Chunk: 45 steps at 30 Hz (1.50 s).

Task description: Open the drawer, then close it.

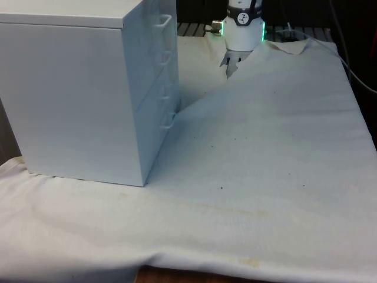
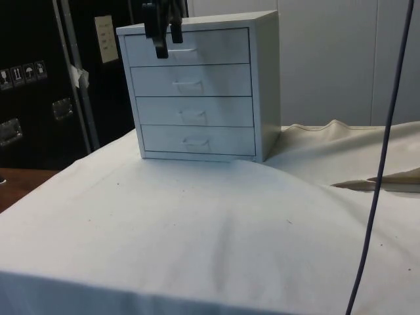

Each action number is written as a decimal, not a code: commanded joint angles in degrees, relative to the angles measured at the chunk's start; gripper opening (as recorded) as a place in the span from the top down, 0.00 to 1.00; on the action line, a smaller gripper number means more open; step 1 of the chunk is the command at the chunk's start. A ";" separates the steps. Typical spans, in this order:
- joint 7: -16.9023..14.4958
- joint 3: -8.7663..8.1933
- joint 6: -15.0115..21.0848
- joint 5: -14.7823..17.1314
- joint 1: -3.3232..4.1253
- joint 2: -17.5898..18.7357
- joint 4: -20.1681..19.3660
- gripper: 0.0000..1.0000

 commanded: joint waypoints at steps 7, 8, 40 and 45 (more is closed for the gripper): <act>1.95 0.52 0.06 -2.69 0.00 0.52 0.00 0.00; 2.12 0.52 0.00 -3.04 0.00 0.40 0.00 0.00; 4.01 0.00 0.11 -8.54 -0.23 5.10 2.52 0.00; 4.01 -0.52 0.40 -9.22 -0.29 6.30 3.04 0.00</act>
